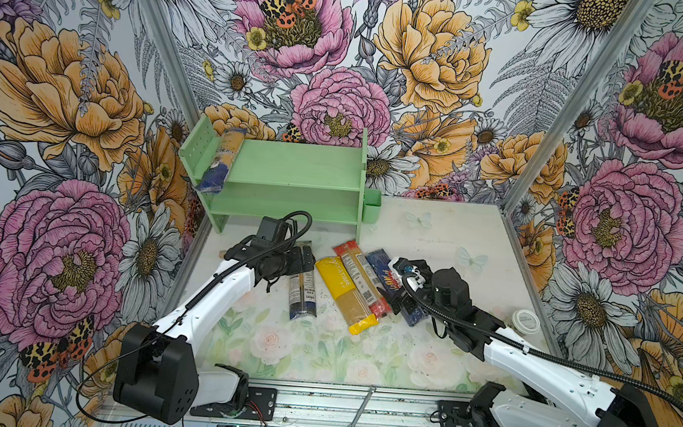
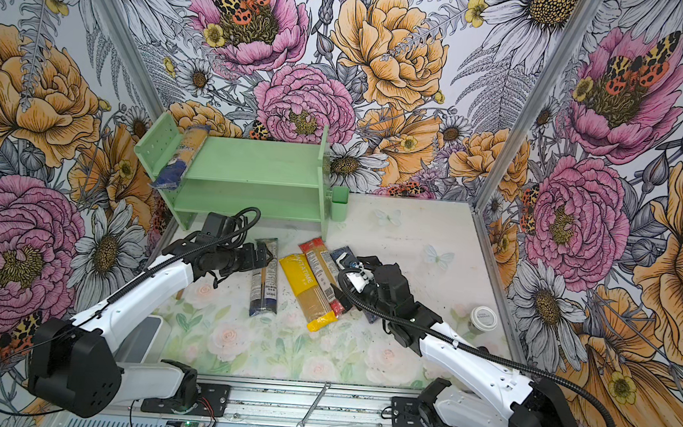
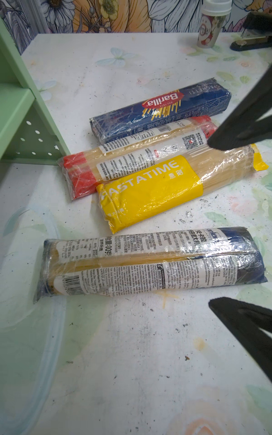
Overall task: Place and organize the pasta boxes and bags onto the shelf
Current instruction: 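Lower the left gripper over the white package while the right gripper withdraws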
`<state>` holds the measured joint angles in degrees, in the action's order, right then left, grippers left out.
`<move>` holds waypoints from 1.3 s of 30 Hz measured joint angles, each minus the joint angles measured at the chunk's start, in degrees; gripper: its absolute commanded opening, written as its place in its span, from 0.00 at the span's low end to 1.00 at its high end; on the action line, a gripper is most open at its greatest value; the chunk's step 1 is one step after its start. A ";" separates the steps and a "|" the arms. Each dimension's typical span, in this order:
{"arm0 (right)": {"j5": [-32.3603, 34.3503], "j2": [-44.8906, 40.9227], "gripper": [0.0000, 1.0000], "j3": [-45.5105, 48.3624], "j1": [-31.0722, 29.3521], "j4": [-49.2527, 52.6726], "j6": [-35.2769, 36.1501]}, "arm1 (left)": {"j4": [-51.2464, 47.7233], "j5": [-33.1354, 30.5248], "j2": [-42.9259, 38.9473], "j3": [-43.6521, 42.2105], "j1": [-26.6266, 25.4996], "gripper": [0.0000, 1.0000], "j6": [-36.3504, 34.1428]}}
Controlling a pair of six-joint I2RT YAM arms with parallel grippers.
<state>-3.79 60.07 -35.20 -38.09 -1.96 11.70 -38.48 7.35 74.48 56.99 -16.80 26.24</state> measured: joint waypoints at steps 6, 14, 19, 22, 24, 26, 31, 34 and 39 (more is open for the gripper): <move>-2.10 0.33 0.99 0.13 3.21 -0.09 -2.51 | 1.55 -2.56 0.63 -1.11 -3.34 0.99 2.38; -4.11 3.21 0.99 0.13 6.67 -0.66 -5.49 | 1.88 -7.93 0.52 -6.19 -7.39 0.99 6.32; -4.72 4.66 0.99 0.13 8.15 -1.55 -6.80 | 3.02 -11.26 -0.48 -9.05 -10.38 0.99 8.44; -5.11 5.01 1.00 0.13 8.59 -2.32 -7.45 | 4.37 -13.18 -0.87 -9.77 -12.22 0.99 9.51; -5.44 5.01 0.99 0.13 8.90 -3.10 -7.87 | 5.16 -14.29 -0.90 -10.19 -13.16 0.99 10.10; -5.75 5.01 0.99 0.13 8.94 -3.80 -8.07 | 5.84 -15.41 -1.01 -10.84 -13.97 0.99 10.78; -6.49 5.38 1.00 0.17 9.16 -4.79 -8.74 | 7.48 -19.02 -2.54 -13.73 -15.63 0.99 11.98; -6.64 5.38 1.00 0.24 9.31 -5.35 -9.27 | 8.74 -20.74 -4.20 -15.72 -16.11 0.99 12.66; -7.06 5.38 0.99 0.28 9.31 -6.60 -9.55 | 11.04 -23.12 -5.66 -18.18 -16.61 0.99 12.83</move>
<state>-10.85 65.45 -34.92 -28.77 -8.56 2.15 -27.44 -15.77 68.82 38.81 -33.41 39.07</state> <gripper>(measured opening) 0.995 0.987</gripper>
